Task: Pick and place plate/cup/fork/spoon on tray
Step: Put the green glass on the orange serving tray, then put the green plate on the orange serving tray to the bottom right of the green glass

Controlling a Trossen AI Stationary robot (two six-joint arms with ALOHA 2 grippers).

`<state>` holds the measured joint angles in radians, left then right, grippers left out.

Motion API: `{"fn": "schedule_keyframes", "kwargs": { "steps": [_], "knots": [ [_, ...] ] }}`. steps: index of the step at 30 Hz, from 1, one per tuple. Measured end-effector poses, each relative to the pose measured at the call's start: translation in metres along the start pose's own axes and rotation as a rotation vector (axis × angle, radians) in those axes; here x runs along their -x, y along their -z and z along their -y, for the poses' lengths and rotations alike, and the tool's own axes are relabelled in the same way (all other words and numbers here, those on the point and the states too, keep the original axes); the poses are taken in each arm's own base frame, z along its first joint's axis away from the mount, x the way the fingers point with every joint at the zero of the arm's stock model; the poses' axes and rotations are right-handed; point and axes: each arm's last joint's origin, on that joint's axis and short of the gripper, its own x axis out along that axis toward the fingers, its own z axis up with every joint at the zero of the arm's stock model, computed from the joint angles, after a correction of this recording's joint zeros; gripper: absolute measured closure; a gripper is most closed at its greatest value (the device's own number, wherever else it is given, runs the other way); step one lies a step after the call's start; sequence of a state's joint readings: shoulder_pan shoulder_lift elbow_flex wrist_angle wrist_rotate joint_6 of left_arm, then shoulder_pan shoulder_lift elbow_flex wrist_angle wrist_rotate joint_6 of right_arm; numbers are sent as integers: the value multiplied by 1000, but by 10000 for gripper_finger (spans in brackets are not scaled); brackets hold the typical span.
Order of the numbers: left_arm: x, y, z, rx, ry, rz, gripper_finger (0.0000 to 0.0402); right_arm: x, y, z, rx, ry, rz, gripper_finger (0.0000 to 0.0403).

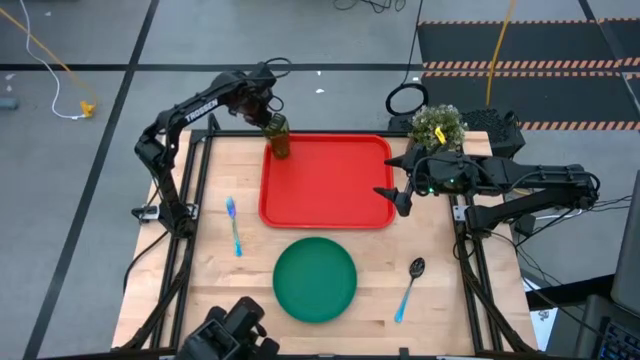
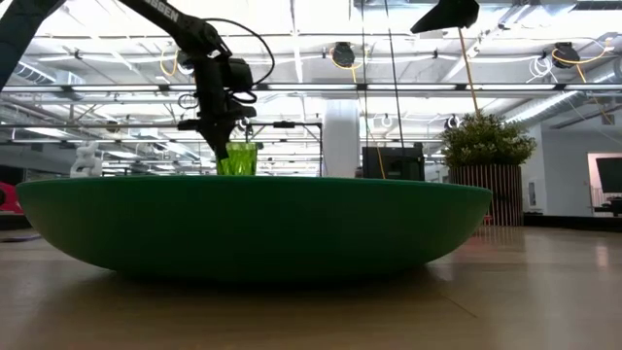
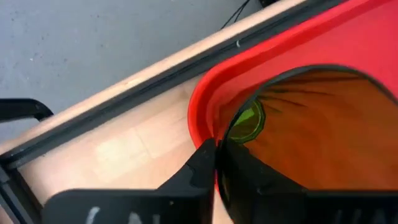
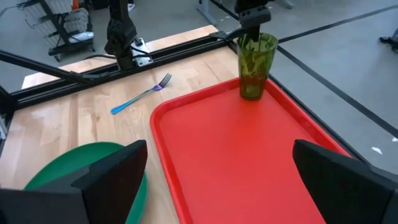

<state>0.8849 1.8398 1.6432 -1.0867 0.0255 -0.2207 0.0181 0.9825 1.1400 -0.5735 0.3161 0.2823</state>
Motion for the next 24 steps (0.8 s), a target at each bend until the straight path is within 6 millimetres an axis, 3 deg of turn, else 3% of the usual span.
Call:
{"fn": "schedule_keyframes", "kwargs": {
  "steps": [5,19,24],
  "knots": [
    [-8,6,3,-11,-8,-33,362,0,0,0,6,0,0,9],
    [-8,1,12,21,-2,39,357,0,0,0,7,1,1,9],
    [-8,1,11,52,-37,50,330,0,0,0,23,2,1,9]
  ]
}}
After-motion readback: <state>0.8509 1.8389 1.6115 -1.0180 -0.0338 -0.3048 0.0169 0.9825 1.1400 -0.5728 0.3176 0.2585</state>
